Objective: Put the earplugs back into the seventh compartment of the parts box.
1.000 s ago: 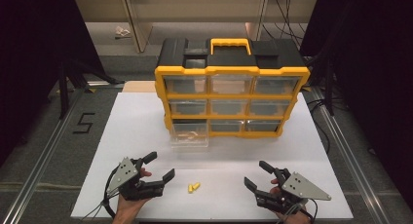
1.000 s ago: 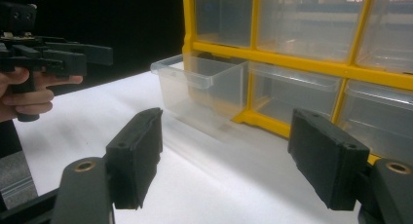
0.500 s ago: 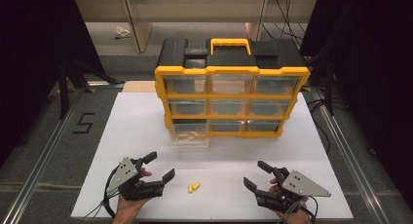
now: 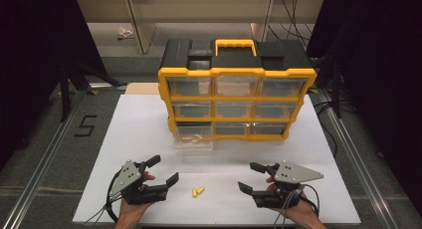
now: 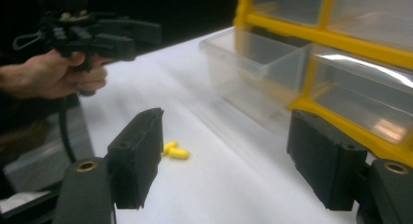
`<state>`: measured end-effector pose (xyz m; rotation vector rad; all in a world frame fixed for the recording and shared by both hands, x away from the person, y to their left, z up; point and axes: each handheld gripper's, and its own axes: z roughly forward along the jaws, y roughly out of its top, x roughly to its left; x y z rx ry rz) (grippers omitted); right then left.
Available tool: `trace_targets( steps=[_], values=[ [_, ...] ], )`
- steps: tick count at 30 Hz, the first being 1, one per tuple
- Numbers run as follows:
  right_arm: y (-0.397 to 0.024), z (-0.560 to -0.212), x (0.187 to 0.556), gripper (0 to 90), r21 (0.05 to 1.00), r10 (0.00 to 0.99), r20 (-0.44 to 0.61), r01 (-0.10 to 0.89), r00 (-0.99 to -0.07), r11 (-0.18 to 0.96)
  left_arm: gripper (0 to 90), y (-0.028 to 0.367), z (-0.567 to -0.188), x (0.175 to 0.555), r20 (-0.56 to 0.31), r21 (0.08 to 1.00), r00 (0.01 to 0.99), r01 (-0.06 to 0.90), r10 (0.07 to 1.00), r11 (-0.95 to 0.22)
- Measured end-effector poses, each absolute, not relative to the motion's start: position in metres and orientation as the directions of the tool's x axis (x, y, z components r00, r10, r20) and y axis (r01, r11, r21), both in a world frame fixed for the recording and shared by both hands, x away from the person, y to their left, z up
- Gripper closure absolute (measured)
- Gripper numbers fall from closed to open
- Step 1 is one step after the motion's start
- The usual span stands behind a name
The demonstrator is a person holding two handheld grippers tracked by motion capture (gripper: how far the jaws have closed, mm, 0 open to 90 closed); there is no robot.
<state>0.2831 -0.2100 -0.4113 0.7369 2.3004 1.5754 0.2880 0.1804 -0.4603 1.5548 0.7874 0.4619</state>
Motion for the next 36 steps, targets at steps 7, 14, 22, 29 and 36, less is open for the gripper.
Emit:
trace_targets(
  steps=[7, 14, 22, 29, 36],
  values=[
    [-0.177, -0.401, 0.296, 32.5, 0.850, 0.396, 0.019, 0.224, -0.918, 0.477, 13.0, 0.180, -0.460, 0.288, -0.153, 0.976, 0.686, 0.216, 0.712, 0.002],
    [-0.143, -0.410, 0.307, 34.6, 0.769, 0.310, -0.024, 0.181, -0.951, 0.614, 13.1, 0.180, -0.460, 0.288, -0.154, 0.976, 0.688, 0.219, 0.709, -0.001],
    [-0.113, -0.428, 0.321, 39.9, 0.684, 0.242, -0.052, 0.142, -0.969, 0.715, 13.3, 0.180, -0.461, 0.288, -0.155, 0.975, 0.688, 0.223, 0.709, -0.002],
    [-0.098, -0.441, 0.328, 42.0, 0.645, 0.217, -0.048, 0.136, -0.975, 0.752, 13.7, 0.181, -0.461, 0.288, -0.162, 0.975, 0.685, 0.224, 0.710, 0.006],
    [-0.085, -0.452, 0.335, 48.8, 0.620, 0.184, -0.049, 0.115, -0.982, 0.776, 13.8, 0.181, -0.461, 0.289, -0.163, 0.974, 0.688, 0.225, 0.707, 0.006]
  ],
)
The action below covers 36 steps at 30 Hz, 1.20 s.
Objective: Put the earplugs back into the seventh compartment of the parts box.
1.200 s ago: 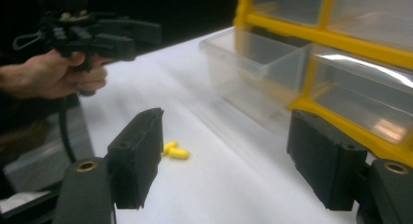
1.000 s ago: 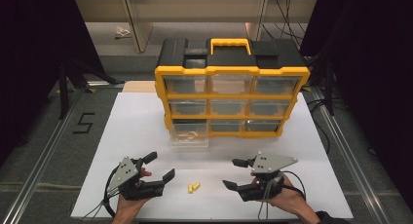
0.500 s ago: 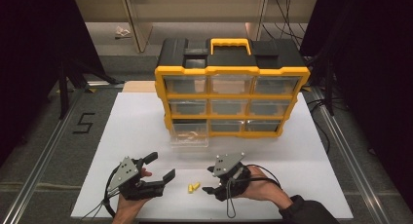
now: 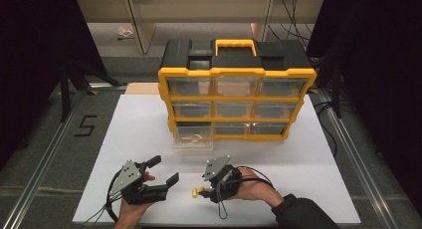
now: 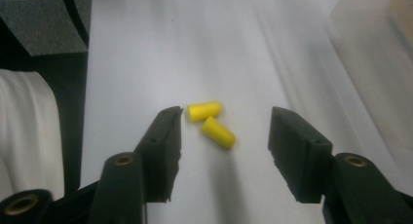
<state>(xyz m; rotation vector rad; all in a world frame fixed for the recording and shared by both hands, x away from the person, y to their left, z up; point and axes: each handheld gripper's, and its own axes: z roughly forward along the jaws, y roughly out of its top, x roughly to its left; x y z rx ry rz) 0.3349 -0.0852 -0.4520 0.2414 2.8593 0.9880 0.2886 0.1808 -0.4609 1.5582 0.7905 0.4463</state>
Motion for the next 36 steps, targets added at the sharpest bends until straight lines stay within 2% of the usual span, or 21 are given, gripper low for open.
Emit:
trace_targets(
  steps=[8, 15, 20, 22, 23, 25, 36],
  values=[
    [-0.074, -0.469, 0.341, 56.4, 0.573, 0.133, -0.056, 0.077, -0.989, 0.816, 14.0, 0.181, -0.461, 0.289, -0.168, 0.973, 0.691, 0.229, 0.703, 0.007],
    [-0.070, -0.475, 0.345, 58.7, 0.567, 0.110, -0.044, 0.066, -0.993, 0.821, 14.2, 0.181, -0.461, 0.290, -0.173, 0.973, 0.689, 0.232, 0.704, 0.012],
    [-0.071, -0.481, 0.348, 70.1, 0.561, 0.089, -0.017, 0.064, -0.996, 0.825, 14.3, 0.181, -0.461, 0.289, -0.171, 0.974, 0.693, 0.227, 0.701, 0.013],
    [-0.071, -0.480, 0.347, 71.9, 0.559, 0.085, -0.015, 0.062, -0.996, 0.827, 14.4, 0.181, -0.461, 0.289, -0.171, 0.973, 0.692, 0.229, 0.701, 0.011],
    [-0.072, -0.480, 0.346, 78.0, 0.556, 0.069, -0.011, 0.051, -0.998, 0.829, 14.4, 0.181, -0.461, 0.289, -0.172, 0.973, 0.691, 0.228, 0.702, 0.013],
    [-0.073, -0.479, 0.345, 81.1, 0.553, 0.064, -0.012, 0.047, -0.998, 0.832, 14.6, 0.181, -0.461, 0.289, -0.172, 0.974, 0.691, 0.227, 0.702, 0.015],
    [-0.081, -0.465, 0.347, 85.3, 0.582, 0.073, -0.023, 0.046, -0.997, 0.812, 14.7, 0.181, -0.461, 0.289, -0.173, 0.974, 0.691, 0.227, 0.702, 0.017]
  ],
)
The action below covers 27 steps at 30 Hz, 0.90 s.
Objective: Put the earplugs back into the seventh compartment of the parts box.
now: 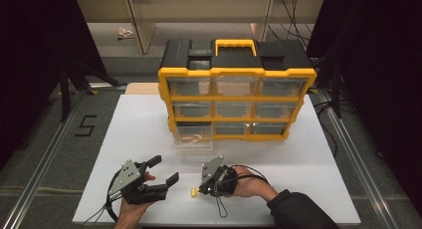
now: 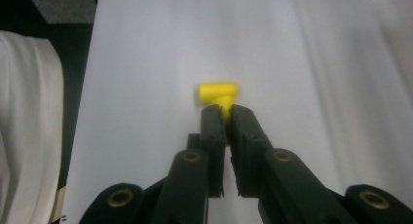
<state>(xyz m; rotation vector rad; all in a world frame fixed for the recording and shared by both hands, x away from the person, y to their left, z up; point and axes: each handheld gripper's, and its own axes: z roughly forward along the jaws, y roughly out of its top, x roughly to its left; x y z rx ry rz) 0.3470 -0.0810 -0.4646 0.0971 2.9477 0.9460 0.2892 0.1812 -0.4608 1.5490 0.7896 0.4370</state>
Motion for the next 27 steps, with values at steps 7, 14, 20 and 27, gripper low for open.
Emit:
trace_targets(
  steps=[7, 14, 20, 27],
  values=[
    [-0.095, -0.439, 0.355, 85.6, 0.671, 0.162, -0.051, 0.087, -0.985, 0.736, 14.9, 0.181, -0.461, 0.289, -0.176, 0.973, 0.697, 0.230, 0.695, 0.016],
    [-0.103, -0.423, 0.359, 85.8, 0.756, 0.248, -0.070, 0.111, -0.966, 0.645, 15.0, 0.181, -0.461, 0.289, -0.172, 0.974, 0.697, 0.225, 0.696, 0.015],
    [-0.103, -0.413, 0.359, 85.8, 0.796, 0.297, -0.083, 0.116, -0.951, 0.594, 15.0, 0.180, -0.461, 0.289, -0.173, 0.974, 0.697, 0.226, 0.696, 0.016],
    [-0.106, -0.397, 0.370, 85.8, 0.819, 0.356, -0.097, 0.129, -0.929, 0.559, 15.0, 0.181, -0.461, 0.289, -0.173, 0.974, 0.696, 0.226, 0.697, 0.016]
  ],
)
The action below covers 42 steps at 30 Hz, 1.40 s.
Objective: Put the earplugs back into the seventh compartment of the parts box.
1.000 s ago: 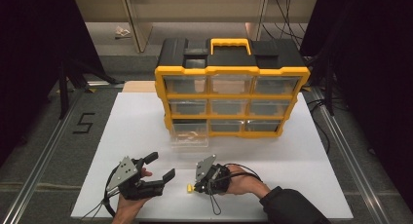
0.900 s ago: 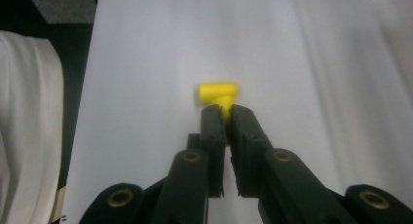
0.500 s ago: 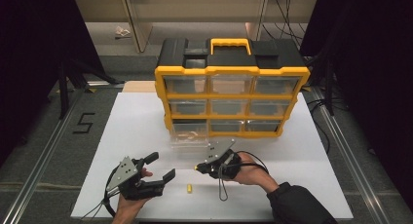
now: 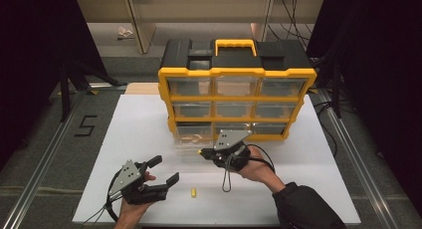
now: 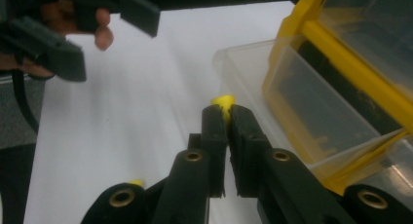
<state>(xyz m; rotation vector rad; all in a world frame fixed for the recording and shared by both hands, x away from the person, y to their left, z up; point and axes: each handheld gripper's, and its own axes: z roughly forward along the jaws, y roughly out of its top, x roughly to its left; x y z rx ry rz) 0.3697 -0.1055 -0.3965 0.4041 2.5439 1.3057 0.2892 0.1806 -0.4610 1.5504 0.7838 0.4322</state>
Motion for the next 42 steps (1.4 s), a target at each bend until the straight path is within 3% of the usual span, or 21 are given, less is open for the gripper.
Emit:
trace_targets(
  steps=[9, 26, 27, 28, 32, 38, 42],
  values=[
    [-0.102, -0.384, 0.384, 85.6, 0.828, 0.389, -0.112, 0.131, -0.915, 0.546, 15.1, 0.180, -0.461, 0.289, -0.170, 0.974, 0.699, 0.226, 0.695, 0.012],
    [-0.086, -0.390, 0.419, 81.7, 0.797, 0.499, -0.104, 0.228, -0.860, 0.559, 15.1, 0.181, -0.461, 0.289, -0.177, 0.973, 0.698, 0.228, 0.694, 0.018],
    [-0.084, -0.392, 0.422, 69.5, 0.789, 0.518, -0.096, 0.252, -0.850, 0.561, 15.2, 0.181, -0.461, 0.289, -0.176, 0.973, 0.697, 0.229, 0.695, 0.017],
    [-0.084, -0.392, 0.422, 69.5, 0.789, 0.518, -0.096, 0.252, -0.850, 0.561, 15.1, 0.181, -0.461, 0.289, -0.176, 0.973, 0.697, 0.229, 0.695, 0.017],
    [-0.085, -0.390, 0.424, 53.1, 0.796, 0.546, -0.086, 0.272, -0.833, 0.540, 15.1, 0.181, -0.461, 0.289, -0.181, 0.972, 0.696, 0.232, 0.695, 0.020],
    [-0.089, -0.380, 0.410, 40.0, 0.835, 0.536, -0.051, 0.259, -0.843, 0.486, 15.1, 0.181, -0.461, 0.289, -0.177, 0.973, 0.694, 0.231, 0.698, 0.017],
    [-0.090, -0.378, 0.397, 37.2, 0.843, 0.506, -0.045, 0.239, -0.861, 0.482, 15.1, 0.181, -0.461, 0.289, -0.177, 0.973, 0.692, 0.229, 0.700, 0.020]
  ],
)
